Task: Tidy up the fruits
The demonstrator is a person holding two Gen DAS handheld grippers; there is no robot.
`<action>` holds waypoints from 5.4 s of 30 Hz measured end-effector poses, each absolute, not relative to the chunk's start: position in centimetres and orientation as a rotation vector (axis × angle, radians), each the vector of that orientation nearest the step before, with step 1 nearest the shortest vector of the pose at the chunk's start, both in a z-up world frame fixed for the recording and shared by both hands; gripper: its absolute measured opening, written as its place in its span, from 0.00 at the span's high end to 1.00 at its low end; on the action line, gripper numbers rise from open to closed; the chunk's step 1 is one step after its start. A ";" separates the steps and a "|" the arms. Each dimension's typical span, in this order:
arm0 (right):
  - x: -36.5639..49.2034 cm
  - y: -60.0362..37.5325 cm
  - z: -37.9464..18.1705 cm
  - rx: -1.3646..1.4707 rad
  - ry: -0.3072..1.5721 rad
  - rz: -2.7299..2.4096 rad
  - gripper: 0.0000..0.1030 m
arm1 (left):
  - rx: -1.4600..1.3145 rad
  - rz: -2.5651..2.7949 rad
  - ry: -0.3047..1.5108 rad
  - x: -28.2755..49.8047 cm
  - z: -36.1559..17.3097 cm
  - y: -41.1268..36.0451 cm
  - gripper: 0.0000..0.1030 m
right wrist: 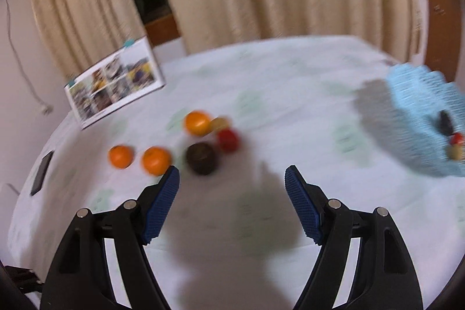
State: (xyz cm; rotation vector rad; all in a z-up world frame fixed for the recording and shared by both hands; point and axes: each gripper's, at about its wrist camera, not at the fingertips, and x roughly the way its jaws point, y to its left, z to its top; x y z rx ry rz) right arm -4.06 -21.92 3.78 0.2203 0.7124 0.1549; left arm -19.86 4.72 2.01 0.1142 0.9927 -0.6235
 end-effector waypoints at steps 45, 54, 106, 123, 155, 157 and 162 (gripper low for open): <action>-3.9 -33.7 7.1 0.294 0.612 -0.116 0.60 | 0.176 -0.643 0.763 -11.0 9.3 -4.3 0.63; -6.6 -41.7 6.6 0.368 0.570 -0.288 0.60 | 0.239 -0.721 0.751 -9.5 10.3 -10.7 0.63; -13.2 -47.6 4.5 0.478 0.314 -0.599 0.39 | 0.203 -0.781 0.661 0.1 11.2 -28.9 0.10; -12.2 -42.4 5.8 0.388 0.371 -0.488 0.38 | 0.090 -0.459 0.811 6.1 9.2 -15.4 0.10; -3.8 -28.4 3.5 0.283 0.693 0.016 0.28 | -0.122 -0.448 1.041 12.5 2.3 -9.7 0.53; -3.1 -27.8 3.1 0.280 0.718 0.044 0.28 | -0.133 -0.449 1.042 12.6 2.3 -9.5 0.53; -1.4 -26.7 2.5 0.271 0.767 0.095 0.28 | -0.125 -0.399 1.032 12.8 2.5 -8.6 0.53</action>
